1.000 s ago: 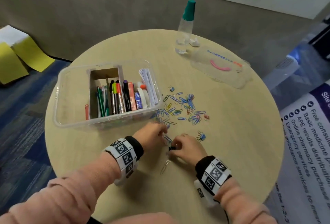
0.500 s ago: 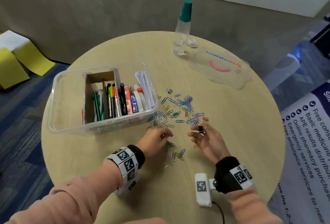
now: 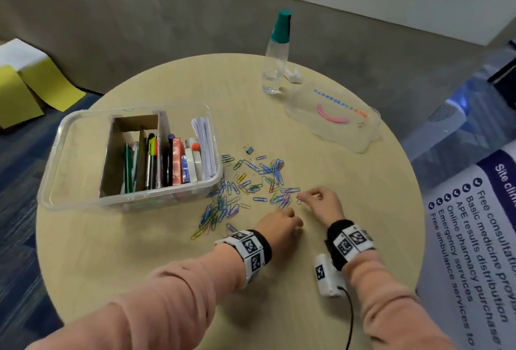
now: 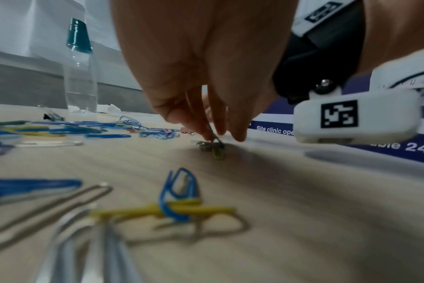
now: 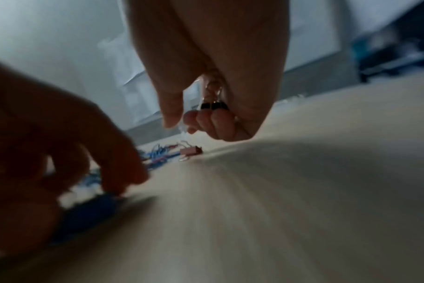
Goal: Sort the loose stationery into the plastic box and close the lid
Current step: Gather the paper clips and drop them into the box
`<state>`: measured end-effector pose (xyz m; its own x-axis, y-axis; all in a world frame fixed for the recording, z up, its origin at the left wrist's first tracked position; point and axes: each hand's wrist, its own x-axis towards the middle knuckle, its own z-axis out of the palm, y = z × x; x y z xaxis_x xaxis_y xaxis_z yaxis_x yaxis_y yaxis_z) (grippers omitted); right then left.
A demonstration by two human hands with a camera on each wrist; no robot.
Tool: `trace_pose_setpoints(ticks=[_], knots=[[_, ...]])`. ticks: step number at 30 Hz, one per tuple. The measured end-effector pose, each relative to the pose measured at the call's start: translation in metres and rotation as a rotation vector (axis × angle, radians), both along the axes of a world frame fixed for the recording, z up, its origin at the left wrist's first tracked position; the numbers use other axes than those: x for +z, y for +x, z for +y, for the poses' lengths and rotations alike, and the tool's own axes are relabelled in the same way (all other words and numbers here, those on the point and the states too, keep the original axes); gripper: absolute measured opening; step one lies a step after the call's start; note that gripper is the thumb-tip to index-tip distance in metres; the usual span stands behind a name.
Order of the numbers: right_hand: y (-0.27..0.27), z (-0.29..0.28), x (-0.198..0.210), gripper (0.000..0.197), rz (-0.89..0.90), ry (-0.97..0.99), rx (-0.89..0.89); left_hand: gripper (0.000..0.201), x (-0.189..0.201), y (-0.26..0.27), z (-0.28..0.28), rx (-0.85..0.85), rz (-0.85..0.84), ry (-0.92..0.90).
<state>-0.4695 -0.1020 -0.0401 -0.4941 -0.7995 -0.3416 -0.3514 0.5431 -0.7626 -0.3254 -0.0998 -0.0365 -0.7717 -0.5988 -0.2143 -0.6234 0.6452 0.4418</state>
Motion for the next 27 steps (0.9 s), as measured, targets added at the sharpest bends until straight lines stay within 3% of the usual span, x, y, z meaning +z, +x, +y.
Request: trace_pose_setpoints(ticks=[3,6,10,12,14,16,18,20,23,27], knots=[[-0.003,-0.014,-0.004,0.019,0.149,0.083,0.225,0.029,0.000,-0.002,-0.002,0.043,-0.072,-0.006],[-0.007,-0.023,-0.014,0.025,0.299,0.117,0.409,0.027,-0.004,0.005,-0.002,0.138,-0.023,0.055],[-0.016,-0.029,-0.019,0.021,0.255,0.061,0.461,0.017,0.001,0.014,0.003,0.394,0.173,0.094],[-0.024,-0.030,-0.015,0.018,0.063,0.002,0.398,0.006,0.007,0.014,0.000,0.635,0.406,0.251],[-0.034,-0.030,-0.011,0.021,-0.364,-0.026,0.209,0.012,0.013,0.015,-0.007,0.797,0.681,0.521],[-0.043,-0.027,-0.008,0.022,-0.839,-0.017,0.001,0.015,0.022,0.014,-0.014,0.844,0.898,0.820],[-0.050,-0.022,-0.010,0.026,-1.075,-0.003,-0.122,0.016,0.029,0.012,-0.020,0.847,1.026,1.090],[-0.054,-0.018,-0.016,0.031,-1.160,0.006,-0.188,0.017,0.032,0.010,-0.022,0.811,1.037,1.221],[-0.054,-0.017,-0.021,0.032,-1.164,0.025,-0.185,0.019,0.025,0.009,-0.020,0.768,0.979,1.222],[-0.054,-0.017,-0.027,0.030,-1.150,0.021,-0.147,0.023,0.013,0.012,-0.020,0.919,1.039,1.177]])
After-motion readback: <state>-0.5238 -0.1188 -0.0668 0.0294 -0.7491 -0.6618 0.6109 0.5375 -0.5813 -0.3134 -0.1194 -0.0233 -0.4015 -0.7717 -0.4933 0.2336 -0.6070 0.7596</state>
